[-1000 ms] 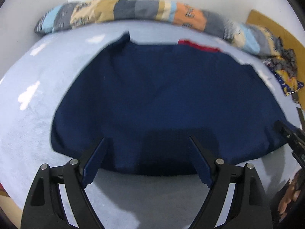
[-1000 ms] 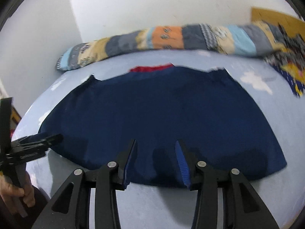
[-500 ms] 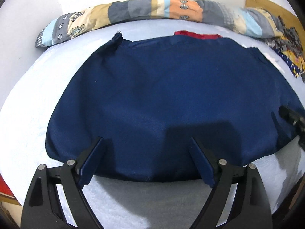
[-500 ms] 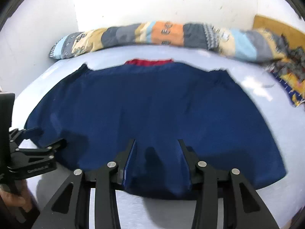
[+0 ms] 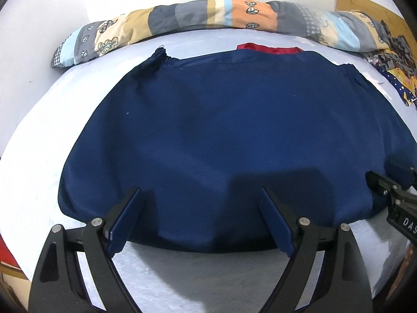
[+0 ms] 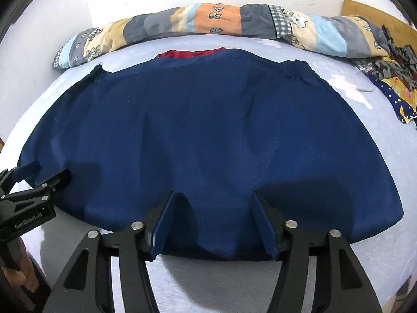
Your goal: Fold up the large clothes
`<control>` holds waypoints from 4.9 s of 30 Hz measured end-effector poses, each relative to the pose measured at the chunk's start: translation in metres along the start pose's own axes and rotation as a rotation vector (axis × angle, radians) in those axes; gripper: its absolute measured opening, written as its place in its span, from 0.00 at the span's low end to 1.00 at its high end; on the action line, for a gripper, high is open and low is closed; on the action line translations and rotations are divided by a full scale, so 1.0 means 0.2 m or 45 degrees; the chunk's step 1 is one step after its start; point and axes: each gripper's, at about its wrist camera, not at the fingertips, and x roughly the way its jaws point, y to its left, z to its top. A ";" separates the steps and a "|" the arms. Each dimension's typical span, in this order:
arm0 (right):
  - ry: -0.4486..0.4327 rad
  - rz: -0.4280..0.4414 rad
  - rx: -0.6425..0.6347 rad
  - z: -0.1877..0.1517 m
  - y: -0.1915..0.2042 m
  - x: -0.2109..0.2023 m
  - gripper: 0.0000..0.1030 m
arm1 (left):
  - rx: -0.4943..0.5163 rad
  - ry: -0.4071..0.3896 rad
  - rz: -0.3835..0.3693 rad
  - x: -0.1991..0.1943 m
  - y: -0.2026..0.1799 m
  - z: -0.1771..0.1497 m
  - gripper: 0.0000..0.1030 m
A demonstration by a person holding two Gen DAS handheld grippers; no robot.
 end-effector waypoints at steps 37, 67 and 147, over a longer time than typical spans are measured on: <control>0.095 -0.064 0.250 0.01 -0.29 -0.06 0.68 | -0.073 0.067 -0.007 0.03 0.08 0.01 0.87; 0.042 0.188 0.786 -0.14 -0.82 -0.36 0.73 | -0.157 -0.086 -0.129 -0.31 0.26 -0.08 0.87; -0.185 0.735 0.941 0.06 -1.03 0.04 0.14 | -0.101 -0.034 0.009 0.22 -0.41 0.22 1.00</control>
